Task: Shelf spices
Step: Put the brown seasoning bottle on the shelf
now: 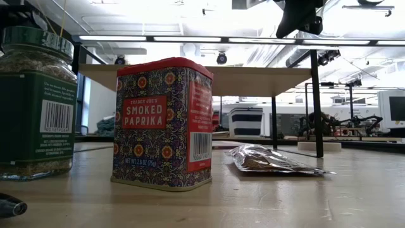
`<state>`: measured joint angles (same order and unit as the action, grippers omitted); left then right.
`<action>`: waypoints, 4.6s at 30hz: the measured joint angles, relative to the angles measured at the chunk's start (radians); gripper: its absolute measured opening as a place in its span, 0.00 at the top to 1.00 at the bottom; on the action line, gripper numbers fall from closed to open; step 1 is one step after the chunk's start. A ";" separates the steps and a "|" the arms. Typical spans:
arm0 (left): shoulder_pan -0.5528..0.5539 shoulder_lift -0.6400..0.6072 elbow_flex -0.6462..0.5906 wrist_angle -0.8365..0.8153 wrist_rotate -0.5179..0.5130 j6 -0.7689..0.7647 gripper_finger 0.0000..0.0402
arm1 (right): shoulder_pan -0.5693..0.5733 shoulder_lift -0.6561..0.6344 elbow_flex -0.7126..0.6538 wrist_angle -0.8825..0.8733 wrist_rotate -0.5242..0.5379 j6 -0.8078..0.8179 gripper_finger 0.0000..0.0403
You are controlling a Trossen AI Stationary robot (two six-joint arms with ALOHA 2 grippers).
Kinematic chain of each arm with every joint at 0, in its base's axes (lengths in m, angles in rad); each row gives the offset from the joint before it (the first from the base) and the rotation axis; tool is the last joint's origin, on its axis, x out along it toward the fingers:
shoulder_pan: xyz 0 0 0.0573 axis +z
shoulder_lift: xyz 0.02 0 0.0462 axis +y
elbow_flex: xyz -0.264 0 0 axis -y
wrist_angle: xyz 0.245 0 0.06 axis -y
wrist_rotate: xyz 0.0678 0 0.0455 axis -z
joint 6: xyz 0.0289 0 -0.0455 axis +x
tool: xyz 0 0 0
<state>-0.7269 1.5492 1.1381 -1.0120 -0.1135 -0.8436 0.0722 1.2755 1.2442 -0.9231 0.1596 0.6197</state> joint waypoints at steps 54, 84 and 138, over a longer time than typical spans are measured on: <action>0.527 -0.088 0.844 -0.558 -0.201 0.336 0.34 | 0.000 0.000 0.000 0.000 -0.002 0.010 1.00; 0.933 -0.006 0.630 -0.558 0.074 0.247 0.33 | 0.000 0.000 0.000 0.000 0.010 0.018 1.00; 0.933 -0.022 0.525 -0.510 0.020 0.348 0.28 | 0.000 0.001 0.000 0.016 0.047 0.009 1.00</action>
<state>0.2058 1.5272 1.6630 -1.5223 -0.0933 -0.4957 0.0721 1.2762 1.2446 -0.9070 0.2070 0.6289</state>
